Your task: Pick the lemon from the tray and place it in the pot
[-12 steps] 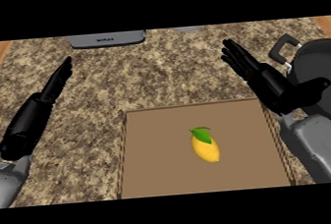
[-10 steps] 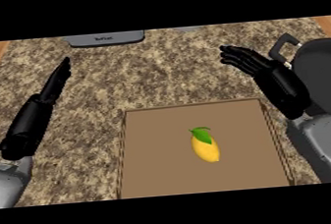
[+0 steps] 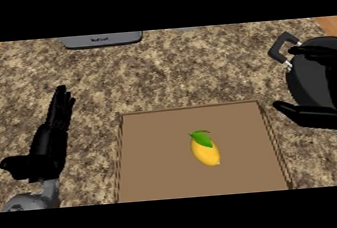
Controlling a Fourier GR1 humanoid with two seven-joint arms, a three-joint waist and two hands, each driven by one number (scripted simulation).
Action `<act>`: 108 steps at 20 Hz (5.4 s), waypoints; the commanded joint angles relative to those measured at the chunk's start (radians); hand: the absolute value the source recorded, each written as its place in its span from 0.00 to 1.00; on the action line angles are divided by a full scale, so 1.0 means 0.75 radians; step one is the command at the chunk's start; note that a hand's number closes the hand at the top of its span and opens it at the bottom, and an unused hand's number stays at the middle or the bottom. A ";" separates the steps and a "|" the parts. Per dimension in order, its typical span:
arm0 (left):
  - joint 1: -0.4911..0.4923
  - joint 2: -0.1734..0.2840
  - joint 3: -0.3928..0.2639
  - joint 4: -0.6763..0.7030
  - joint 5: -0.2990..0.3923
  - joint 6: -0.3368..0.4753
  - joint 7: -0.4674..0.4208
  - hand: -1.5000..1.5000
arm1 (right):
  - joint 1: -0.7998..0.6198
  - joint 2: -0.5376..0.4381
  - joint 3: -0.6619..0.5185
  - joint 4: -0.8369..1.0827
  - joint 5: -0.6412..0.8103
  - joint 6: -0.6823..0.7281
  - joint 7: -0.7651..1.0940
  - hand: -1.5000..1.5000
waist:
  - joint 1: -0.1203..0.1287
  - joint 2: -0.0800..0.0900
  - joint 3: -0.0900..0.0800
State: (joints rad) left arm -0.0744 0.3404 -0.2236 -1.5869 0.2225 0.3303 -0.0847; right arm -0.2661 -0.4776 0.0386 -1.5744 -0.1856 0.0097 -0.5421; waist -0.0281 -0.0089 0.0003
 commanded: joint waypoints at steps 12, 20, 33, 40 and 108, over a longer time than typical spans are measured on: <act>0.085 -0.113 -0.014 -0.009 -0.011 0.001 -0.070 0.50 | 0.606 -0.154 0.052 -0.537 0.456 -0.032 -0.152 0.00 | 0.027 0.006 -0.003; 0.050 -0.122 0.013 0.052 -0.006 -0.024 -0.099 0.50 | 0.636 -0.249 0.315 -0.780 0.951 0.029 0.450 0.00 | 0.040 0.011 -0.006; 0.059 -0.183 0.025 0.008 -0.090 -0.023 -0.071 0.50 | 0.368 0.073 0.585 -0.500 1.337 0.210 0.807 0.00 | 0.043 0.012 -0.001; 0.063 -0.263 0.039 0.081 -0.139 -0.041 -0.110 0.50 | 0.358 0.221 0.659 -0.337 1.457 0.202 0.770 0.00 | 0.038 0.012 0.000; -0.003 -0.363 0.117 0.033 -0.262 -0.191 -0.011 0.50 | -1.095 0.292 -0.524 1.203 2.657 -0.265 2.445 1.00 | 0.117 0.041 0.000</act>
State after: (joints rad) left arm -0.0666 0.0668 -0.1424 -1.5674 0.0276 0.1828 -0.1079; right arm -1.0641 -0.2618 -0.3271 -0.7540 1.7699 -0.0969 1.1173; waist 0.0803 0.0265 -0.0006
